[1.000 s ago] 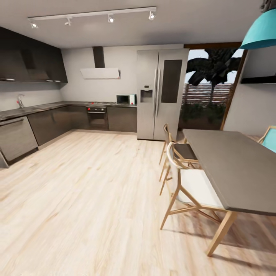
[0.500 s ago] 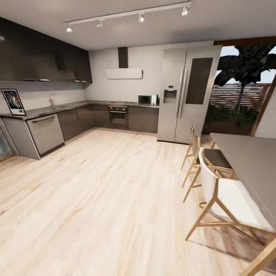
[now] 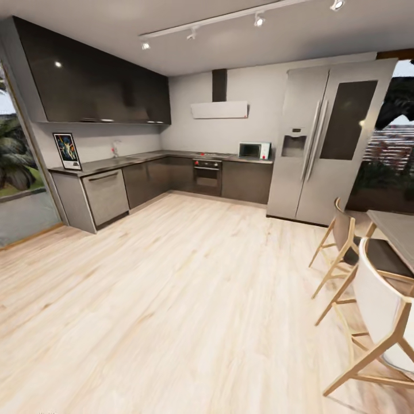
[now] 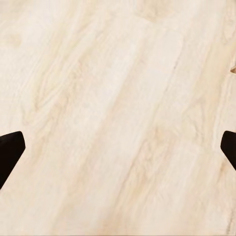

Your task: Pick up the poster from the kitchen countertop and hang it on one of the wall nails in the kitchen.

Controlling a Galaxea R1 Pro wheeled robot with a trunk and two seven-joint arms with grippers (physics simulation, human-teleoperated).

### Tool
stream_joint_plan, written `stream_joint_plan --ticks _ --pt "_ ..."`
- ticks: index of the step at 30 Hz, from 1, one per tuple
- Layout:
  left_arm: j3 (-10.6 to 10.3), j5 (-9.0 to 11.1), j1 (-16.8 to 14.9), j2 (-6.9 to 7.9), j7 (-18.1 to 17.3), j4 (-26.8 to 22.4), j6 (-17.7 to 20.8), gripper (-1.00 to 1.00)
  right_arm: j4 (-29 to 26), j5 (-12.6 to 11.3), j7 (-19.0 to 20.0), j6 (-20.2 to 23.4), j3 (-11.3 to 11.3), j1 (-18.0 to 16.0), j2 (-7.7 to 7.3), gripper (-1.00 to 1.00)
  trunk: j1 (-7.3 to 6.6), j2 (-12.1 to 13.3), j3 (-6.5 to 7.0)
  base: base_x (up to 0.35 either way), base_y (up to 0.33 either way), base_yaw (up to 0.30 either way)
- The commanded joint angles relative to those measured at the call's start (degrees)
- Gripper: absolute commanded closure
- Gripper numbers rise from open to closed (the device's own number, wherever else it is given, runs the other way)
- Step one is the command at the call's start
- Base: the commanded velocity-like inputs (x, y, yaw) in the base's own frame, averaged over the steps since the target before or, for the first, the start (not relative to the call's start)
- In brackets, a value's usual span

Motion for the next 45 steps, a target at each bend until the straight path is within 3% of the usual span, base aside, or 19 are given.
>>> stream_joint_plan --ticks 1,18,45 --pt "0.10 0.01 0.02 -0.03 0.00 -0.06 0.01 -1.00 0.02 0.06 0.06 -0.09 0.07 -0.02 -0.07 -1.00 0.03 -0.03 -0.05 0.256 0.227 0.144" --pt "0.10 -0.01 0.02 -0.03 0.00 -0.07 0.05 -1.00 0.04 0.01 0.21 -0.03 0.04 -0.02 -0.46 -1.00 0.03 -0.03 -0.08 0.276 0.203 0.027" --pt "0.09 -0.03 0.02 -0.03 0.00 -0.07 0.14 -1.00 0.11 0.06 0.19 0.05 -0.04 -0.02 -0.16 -1.00 0.03 -0.03 -1.68 0.336 0.013 0.177"
